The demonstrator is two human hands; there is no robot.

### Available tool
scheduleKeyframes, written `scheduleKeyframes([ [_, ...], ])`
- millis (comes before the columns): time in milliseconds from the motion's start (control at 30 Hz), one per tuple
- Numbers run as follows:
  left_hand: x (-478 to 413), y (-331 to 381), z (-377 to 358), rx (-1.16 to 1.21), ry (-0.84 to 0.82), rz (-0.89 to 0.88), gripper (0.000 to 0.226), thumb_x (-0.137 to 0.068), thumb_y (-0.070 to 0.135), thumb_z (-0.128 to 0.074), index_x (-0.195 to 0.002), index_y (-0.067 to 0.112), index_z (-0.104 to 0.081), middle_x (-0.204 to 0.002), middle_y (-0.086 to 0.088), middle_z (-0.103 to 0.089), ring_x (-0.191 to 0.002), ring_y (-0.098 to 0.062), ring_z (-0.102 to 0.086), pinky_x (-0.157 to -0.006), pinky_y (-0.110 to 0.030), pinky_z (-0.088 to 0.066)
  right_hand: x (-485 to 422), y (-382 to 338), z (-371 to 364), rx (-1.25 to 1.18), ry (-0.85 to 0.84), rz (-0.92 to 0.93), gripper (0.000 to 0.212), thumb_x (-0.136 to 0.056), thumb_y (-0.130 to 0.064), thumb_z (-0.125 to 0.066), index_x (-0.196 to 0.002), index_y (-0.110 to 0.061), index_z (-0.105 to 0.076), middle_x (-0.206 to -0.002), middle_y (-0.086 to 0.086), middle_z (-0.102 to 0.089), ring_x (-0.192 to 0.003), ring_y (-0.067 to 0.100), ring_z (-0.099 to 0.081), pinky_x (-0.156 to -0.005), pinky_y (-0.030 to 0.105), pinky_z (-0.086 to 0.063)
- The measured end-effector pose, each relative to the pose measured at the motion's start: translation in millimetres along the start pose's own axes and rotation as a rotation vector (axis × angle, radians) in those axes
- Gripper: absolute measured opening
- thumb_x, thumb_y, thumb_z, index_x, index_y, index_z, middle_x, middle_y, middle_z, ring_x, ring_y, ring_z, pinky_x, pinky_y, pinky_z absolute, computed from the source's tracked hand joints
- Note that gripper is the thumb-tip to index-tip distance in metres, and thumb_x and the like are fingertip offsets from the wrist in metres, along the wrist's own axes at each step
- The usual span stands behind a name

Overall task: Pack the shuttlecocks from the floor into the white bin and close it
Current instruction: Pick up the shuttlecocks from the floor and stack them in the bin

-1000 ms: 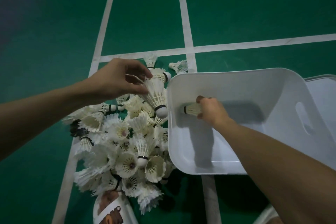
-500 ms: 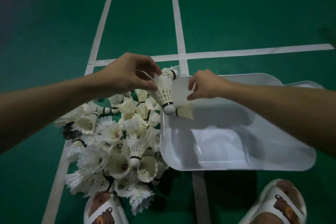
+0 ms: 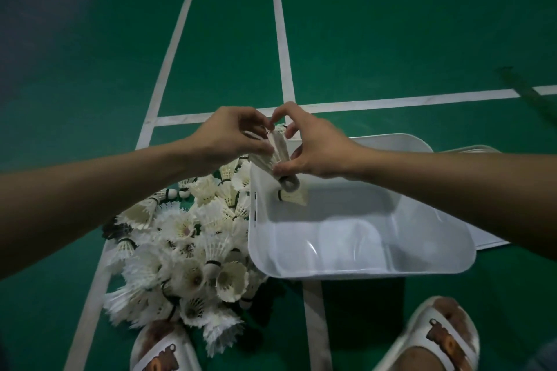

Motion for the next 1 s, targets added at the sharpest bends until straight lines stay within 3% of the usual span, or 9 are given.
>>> scheduleKeyframes([
  [167, -2.3, 1.8, 1.4, -0.083, 0.07, -0.032, 0.02, -0.079, 0.021, -0.073, -0.096, 0.011, -0.067, -0.089, -0.004, -0.069, -0.084, -0.016, -0.067, -0.077, -0.03, -0.054, 6.7, 8.4, 2.5, -0.01, -0.043, -0.035, 0.074, -0.063, -0.013, -0.085, -0.119, -0.031, -0.04, -0.1, 0.007, -0.058, -0.073, 0.017, -0.057, -0.067, 0.034, -0.053],
  [233, -5.2, -1.0, 7.3, -0.155, 0.147, -0.043, 0.023, -0.076, 0.026, -0.075, -0.092, 0.012, -0.065, -0.088, -0.004, -0.067, -0.082, -0.017, -0.065, -0.074, -0.03, -0.055, 9.9, 15.2, 7.0, 0.021, -0.059, -0.049, 0.074, -0.065, -0.012, -0.085, -0.122, -0.031, -0.042, -0.091, 0.004, -0.057, -0.066, 0.013, -0.055, -0.062, 0.031, -0.053],
  [367, -5.4, -7.2, 5.9, -0.214, 0.138, -0.059, 0.02, -0.075, 0.015, -0.078, -0.09, 0.011, -0.065, -0.084, -0.003, -0.064, -0.075, -0.013, -0.061, -0.059, -0.014, -0.049, 10.1, 36.2, 11.2, -0.023, -0.056, -0.06, 0.071, -0.068, -0.01, -0.085, -0.128, -0.03, -0.052, -0.079, 0.002, -0.057, -0.045, 0.002, -0.053, -0.052, 0.021, -0.051],
  [467, -3.3, -7.5, -2.3, -0.292, 0.081, -0.089, 0.016, -0.077, 0.01, -0.076, -0.089, 0.015, -0.066, -0.092, -0.001, -0.067, -0.075, 0.0, -0.061, -0.057, -0.008, -0.043, 7.8, 52.3, 13.1, -0.015, -0.069, -0.059, 0.071, -0.069, -0.014, -0.085, -0.131, -0.036, -0.056, -0.086, -0.002, -0.052, -0.043, 0.004, -0.051, -0.056, 0.013, -0.046],
  [533, -3.2, -7.9, -4.8, -0.294, 0.044, -0.09, 0.017, -0.079, 0.006, -0.073, -0.092, 0.013, -0.065, -0.097, -0.002, -0.066, -0.063, 0.007, -0.059, -0.051, -0.007, -0.041, 9.5, 61.2, 15.4, 0.032, -0.086, -0.07, 0.065, -0.071, -0.017, -0.084, -0.129, -0.033, -0.059, -0.079, -0.008, -0.046, -0.043, 0.003, -0.043, -0.05, 0.011, -0.039],
  [700, -5.1, -11.0, 4.2, -0.245, 0.018, -0.101, 0.024, -0.079, 0.0, -0.071, -0.098, 0.013, -0.064, -0.097, -0.005, -0.067, -0.091, -0.012, -0.065, -0.061, -0.013, -0.049, 18.4, 87.0, 15.4, 0.07, -0.084, -0.186, 0.058, -0.072, -0.021, -0.08, -0.117, -0.034, -0.047, -0.113, 0.006, -0.043, -0.074, 0.018, -0.055, -0.057, 0.024, -0.046],
  [800, -4.9, -20.4, 5.4, -0.116, -0.041, -0.038, 0.033, -0.078, -0.007, -0.07, -0.102, 0.013, -0.061, -0.088, -0.007, -0.064, -0.082, -0.02, -0.065, -0.061, -0.024, -0.057, 19.9, 102.1, 12.7, 0.067, -0.066, -0.213, 0.057, -0.069, -0.022, -0.083, -0.11, -0.027, -0.043, -0.103, 0.006, -0.058, -0.077, 0.023, -0.057, -0.065, 0.039, -0.051],
  [933, -7.5, -24.8, 7.4, -0.139, -0.05, -0.052, 0.036, -0.077, -0.004, -0.072, -0.103, 0.019, -0.062, -0.083, -0.006, -0.064, -0.08, -0.018, -0.066, -0.059, -0.025, -0.056, 18.5, 121.4, 9.8, 0.148, 0.032, -0.271, 0.056, -0.067, -0.036, -0.084, -0.103, -0.024, -0.043, -0.093, 0.004, -0.062, -0.08, 0.026, -0.06, -0.071, 0.036, -0.05],
  [1000, -9.7, -27.9, 9.9, -0.161, -0.047, -0.047, 0.035, -0.078, -0.002, -0.072, -0.104, 0.02, -0.064, -0.088, -0.007, -0.066, -0.085, -0.017, -0.068, -0.065, -0.029, -0.06, 16.8, 132.1, 6.6, 0.18, 0.06, -0.306, 0.055, -0.068, -0.036, -0.083, -0.102, -0.021, -0.042, -0.092, 0.005, -0.062, -0.079, 0.026, -0.059, -0.065, 0.033, -0.047],
])
Point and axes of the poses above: each hand's wrist, its own x-axis away from the middle knuckle, its own z-axis out of the back of the hand, y = z × x, the point moved 3 cm from there along -x, towards the middle knuckle
